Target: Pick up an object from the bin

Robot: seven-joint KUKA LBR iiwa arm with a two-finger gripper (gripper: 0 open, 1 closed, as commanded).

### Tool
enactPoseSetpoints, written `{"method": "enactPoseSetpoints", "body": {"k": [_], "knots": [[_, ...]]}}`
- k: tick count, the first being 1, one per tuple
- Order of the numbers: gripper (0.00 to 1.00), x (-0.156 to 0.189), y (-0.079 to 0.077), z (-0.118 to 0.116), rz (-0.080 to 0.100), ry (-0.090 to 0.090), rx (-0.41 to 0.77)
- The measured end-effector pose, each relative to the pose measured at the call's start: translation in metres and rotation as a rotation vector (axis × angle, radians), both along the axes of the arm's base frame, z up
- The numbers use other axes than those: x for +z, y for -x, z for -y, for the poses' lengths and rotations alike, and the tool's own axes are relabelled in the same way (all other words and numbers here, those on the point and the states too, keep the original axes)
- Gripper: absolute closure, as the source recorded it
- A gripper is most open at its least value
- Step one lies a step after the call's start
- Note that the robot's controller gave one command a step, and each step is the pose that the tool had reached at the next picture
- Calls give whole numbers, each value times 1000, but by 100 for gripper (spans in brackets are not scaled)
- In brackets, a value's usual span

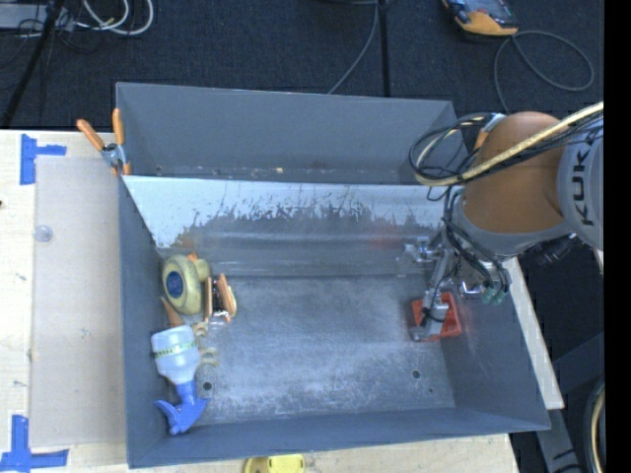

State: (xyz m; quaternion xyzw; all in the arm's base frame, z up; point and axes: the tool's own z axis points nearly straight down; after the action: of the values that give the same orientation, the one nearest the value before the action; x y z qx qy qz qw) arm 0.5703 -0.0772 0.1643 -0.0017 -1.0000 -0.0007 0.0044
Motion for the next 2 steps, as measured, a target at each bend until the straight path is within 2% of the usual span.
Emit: {"method": "enactPoseSetpoints", "body": {"k": [1, 2], "knots": [[0, 5, -2, 0, 8, 1, 2], [0, -23, 28, 44, 5, -1, -12]]}}
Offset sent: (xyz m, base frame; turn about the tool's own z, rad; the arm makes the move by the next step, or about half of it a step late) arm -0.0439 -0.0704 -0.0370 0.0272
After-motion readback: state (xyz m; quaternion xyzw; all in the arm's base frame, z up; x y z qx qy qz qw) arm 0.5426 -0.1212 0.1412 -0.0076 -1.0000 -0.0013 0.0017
